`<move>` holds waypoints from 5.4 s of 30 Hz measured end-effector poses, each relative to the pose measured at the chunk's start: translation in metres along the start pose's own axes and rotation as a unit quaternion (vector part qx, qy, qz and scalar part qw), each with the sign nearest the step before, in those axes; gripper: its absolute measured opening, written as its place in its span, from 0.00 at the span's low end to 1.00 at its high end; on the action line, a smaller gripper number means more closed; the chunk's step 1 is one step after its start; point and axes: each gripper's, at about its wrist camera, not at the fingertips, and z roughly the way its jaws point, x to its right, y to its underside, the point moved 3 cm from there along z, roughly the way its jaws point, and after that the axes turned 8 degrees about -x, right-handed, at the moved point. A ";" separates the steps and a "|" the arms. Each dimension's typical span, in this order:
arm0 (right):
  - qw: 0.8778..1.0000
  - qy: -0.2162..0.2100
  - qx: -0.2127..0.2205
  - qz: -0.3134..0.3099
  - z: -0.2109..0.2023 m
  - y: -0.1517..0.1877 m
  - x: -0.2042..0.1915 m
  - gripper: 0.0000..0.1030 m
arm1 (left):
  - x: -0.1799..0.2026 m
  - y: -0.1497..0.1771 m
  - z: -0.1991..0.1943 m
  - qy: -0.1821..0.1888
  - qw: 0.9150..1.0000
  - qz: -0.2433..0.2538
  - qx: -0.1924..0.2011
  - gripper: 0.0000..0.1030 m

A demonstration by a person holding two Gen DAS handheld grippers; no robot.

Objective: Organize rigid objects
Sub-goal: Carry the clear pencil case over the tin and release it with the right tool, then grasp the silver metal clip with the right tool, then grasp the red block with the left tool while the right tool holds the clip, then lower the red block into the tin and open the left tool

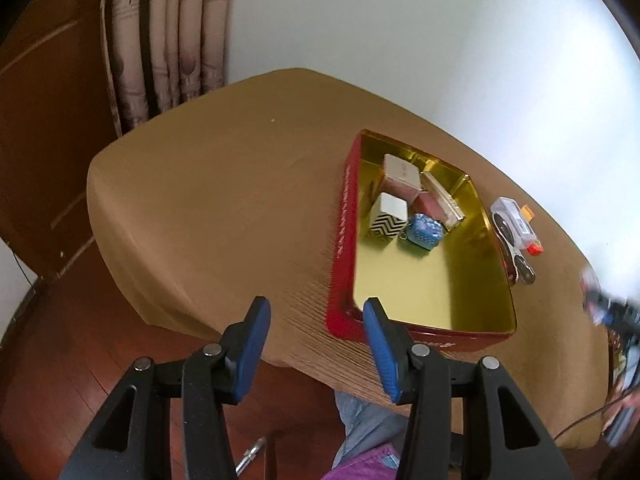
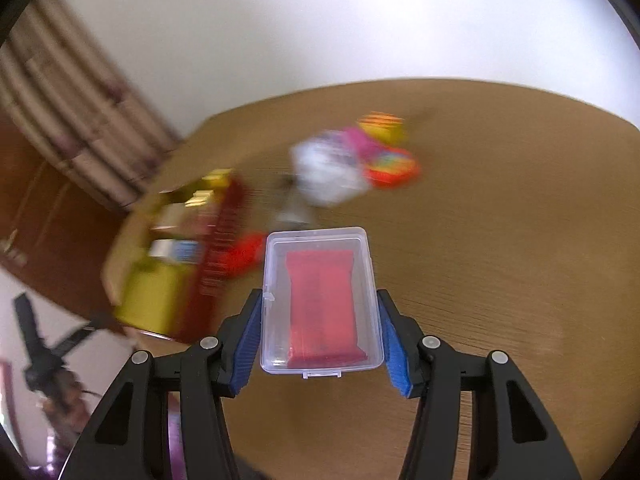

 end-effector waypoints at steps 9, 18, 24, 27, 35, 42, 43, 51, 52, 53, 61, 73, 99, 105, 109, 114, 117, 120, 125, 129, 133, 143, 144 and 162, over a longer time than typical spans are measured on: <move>0.994 -0.004 -0.050 -0.100 0.080 -0.024 -0.121 0.50 | 0.018 0.004 -0.006 0.006 0.999 0.040 0.013 0.48; 0.986 0.066 -0.075 -0.132 0.145 -0.027 -0.144 0.50 | 0.005 0.002 0.010 0.033 0.999 0.011 -0.026 0.48; 0.982 0.089 -0.078 -0.147 0.164 -0.022 -0.147 0.50 | 0.001 0.003 0.014 0.041 0.999 0.000 -0.036 0.48; 0.981 0.092 -0.075 -0.151 0.163 -0.019 -0.149 0.51 | 0.002 0.004 0.015 0.039 0.999 0.002 -0.036 0.48; 0.994 0.023 0.003 -0.109 0.112 0.000 -0.126 0.66 | 0.007 0.006 0.015 0.031 0.999 0.010 -0.037 0.48; 0.998 0.039 0.044 -0.024 0.048 0.025 -0.040 0.72 | 0.005 0.006 0.017 0.032 0.999 0.004 -0.042 0.48; 0.996 0.071 0.042 -0.028 0.045 0.024 -0.031 0.72 | 0.006 0.006 0.018 0.031 0.999 0.004 -0.044 0.48; 0.991 0.068 0.010 -0.118 0.050 0.005 -0.040 0.52 | 0.014 0.011 0.023 0.012 0.999 0.019 -0.048 0.48; 0.987 0.082 0.002 -0.141 0.056 0.002 -0.043 0.44 | 0.016 0.011 0.024 0.009 0.998 0.023 -0.050 0.48; 0.982 0.095 -0.009 -0.161 0.063 -0.002 -0.045 0.41 | 0.017 0.012 0.025 0.006 0.998 0.027 -0.052 0.48; 0.980 0.087 -0.044 -0.173 0.083 -0.043 -0.042 0.36 | 0.021 0.011 0.030 0.003 0.998 0.040 -0.056 0.48; 0.965 0.146 -0.118 -0.181 0.156 -0.075 -0.033 0.20 | 0.017 0.013 0.042 0.013 0.996 0.034 -0.085 0.48; 0.976 0.205 -0.070 -0.016 -0.003 0.047 0.156 0.03 | 0.116 0.022 0.011 0.042 0.977 0.202 -0.046 0.48; 0.984 0.170 -0.051 0.007 -0.007 0.053 0.174 0.05 | 0.200 -0.015 0.007 0.088 0.942 0.321 -0.048 0.48; 0.990 0.130 -0.037 0.035 0.003 0.056 0.175 0.07 | 0.256 -0.035 0.025 0.076 0.900 0.425 -0.065 0.48; 0.993 0.107 -0.024 0.043 -0.003 0.063 0.177 0.07 | 0.302 -0.040 0.074 0.009 0.841 0.528 -0.118 0.48; 0.994 0.095 -0.021 0.045 -0.006 0.065 0.180 0.08 | 0.309 -0.039 0.099 -0.009 0.817 0.557 -0.151 0.48; 0.995 0.086 -0.023 0.047 -0.003 0.063 0.182 0.07 | 0.309 -0.037 0.121 -0.026 0.803 0.569 -0.177 0.48; 0.995 0.076 -0.025 0.054 -0.001 0.062 0.184 0.07 | 0.301 -0.039 0.152 -0.055 0.789 0.572 -0.217 0.48; 0.996 0.067 -0.026 0.061 0.000 0.062 0.186 0.07 | 0.295 -0.041 0.172 -0.059 0.778 0.574 -0.249 0.48; 0.996 0.062 -0.026 0.065 0.000 0.062 0.187 0.07 | 0.291 -0.037 0.183 -0.051 0.769 0.578 -0.268 0.48; 0.995 0.056 -0.038 0.069 0.000 0.061 0.191 0.07 | 0.282 -0.037 0.173 0.006 0.806 0.531 -0.262 0.29; 0.995 0.057 -0.039 0.067 0.000 0.060 0.191 0.07 | 0.281 -0.035 0.168 0.016 0.813 0.521 -0.258 0.29; 0.988 0.125 -0.082 0.044 0.016 0.049 0.162 0.50 | 0.170 -0.062 0.046 0.039 0.948 0.272 -0.163 0.29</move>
